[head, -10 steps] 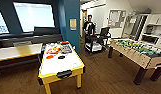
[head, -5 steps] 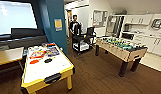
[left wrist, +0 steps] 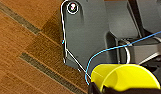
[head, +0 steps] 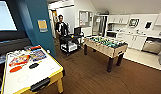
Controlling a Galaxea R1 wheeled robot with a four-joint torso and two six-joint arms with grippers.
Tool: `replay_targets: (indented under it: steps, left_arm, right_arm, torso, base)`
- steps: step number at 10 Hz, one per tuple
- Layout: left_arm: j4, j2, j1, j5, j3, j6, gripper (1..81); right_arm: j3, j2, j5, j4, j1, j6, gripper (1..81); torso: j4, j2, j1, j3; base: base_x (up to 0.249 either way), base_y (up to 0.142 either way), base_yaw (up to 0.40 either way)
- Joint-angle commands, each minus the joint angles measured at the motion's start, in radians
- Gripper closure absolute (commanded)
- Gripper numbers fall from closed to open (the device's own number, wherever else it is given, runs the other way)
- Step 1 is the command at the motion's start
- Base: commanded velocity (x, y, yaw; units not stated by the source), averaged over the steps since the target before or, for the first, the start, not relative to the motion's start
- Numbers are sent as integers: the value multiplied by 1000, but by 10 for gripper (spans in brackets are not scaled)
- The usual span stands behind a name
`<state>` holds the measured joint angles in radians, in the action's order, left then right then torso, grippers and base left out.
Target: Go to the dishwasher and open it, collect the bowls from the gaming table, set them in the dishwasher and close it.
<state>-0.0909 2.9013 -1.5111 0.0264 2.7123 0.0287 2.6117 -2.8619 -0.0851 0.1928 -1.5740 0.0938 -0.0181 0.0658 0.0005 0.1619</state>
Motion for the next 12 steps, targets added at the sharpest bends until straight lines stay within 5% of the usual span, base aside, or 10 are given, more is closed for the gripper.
replay_targets:
  steps: [1, 6, 7, 12]
  left_arm:
    - [-12, -8, 38, -56, 4, -4, 811]
    - [-12, -8, 39, -56, 4, -4, 811]
    - [-12, -6, 38, -56, 4, -4, 811]
    - [-12, -2, 38, -56, 4, -4, 811]
  right_arm:
    - [2, 10, 48, 14, 27, -3, 811]
    - [2, 11, 47, 14, 25, -3, 811]
    - [2, 13, 47, 16, 25, -3, 811]
    - [2, 11, 47, 17, 25, -3, 811]
  torso:
    - [0, 0, 0, 0]
    - [0, 0, 1, -102]
    - [0, 0, 0, -67]
    - [0, 1, 0, -87]
  base:
    - [0, 0, -392]
    - [0, 0, -392]
    - [0, 0, -392]
    - [0, 0, -392]
